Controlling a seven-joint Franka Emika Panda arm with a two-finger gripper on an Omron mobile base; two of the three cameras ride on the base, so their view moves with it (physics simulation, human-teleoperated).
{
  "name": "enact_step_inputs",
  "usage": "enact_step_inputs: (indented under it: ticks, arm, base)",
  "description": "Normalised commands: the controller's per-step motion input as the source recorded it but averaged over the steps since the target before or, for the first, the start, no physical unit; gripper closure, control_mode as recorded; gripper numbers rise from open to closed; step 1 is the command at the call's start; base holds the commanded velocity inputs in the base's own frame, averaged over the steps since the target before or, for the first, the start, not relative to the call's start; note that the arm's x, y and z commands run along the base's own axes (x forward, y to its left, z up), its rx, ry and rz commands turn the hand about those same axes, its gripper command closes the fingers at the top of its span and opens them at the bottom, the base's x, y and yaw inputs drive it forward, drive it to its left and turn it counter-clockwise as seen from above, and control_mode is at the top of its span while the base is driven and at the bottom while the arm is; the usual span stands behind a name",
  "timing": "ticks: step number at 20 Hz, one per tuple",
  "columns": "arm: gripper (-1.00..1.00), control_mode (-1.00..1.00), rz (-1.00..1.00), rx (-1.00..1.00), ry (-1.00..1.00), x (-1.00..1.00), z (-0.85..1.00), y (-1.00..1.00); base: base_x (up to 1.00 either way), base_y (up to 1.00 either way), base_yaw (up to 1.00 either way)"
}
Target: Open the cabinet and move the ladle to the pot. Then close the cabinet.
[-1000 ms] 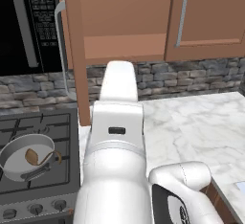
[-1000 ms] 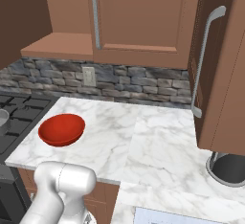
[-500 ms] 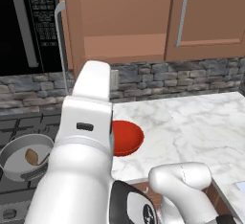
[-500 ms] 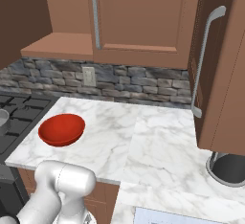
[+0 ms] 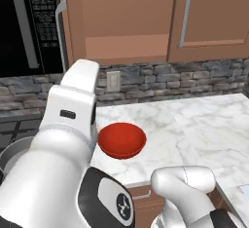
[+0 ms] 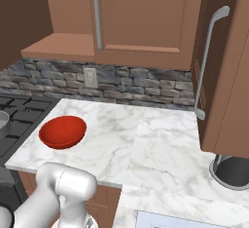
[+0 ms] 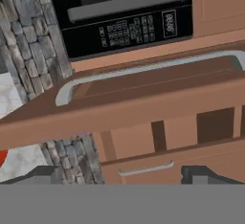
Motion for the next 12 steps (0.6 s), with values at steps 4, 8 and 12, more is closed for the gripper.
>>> enact_step_inputs:
  ticks: [4, 8, 12]
  arm:
    - [-1.00, -1.00, -0.02, 0.00, 0.00, 0.35, -0.23, 0.07]
    - [-1.00, -1.00, -0.01, -0.01, 0.00, 0.36, -0.19, 0.10]
    - [-1.00, -1.00, -0.01, -0.01, 0.00, 0.32, -0.20, 0.20]
  base:
    - [0.00, 0.00, 0.00]
    - [0.00, 0.00, 0.00]
    - [0.00, 0.00, 0.00]
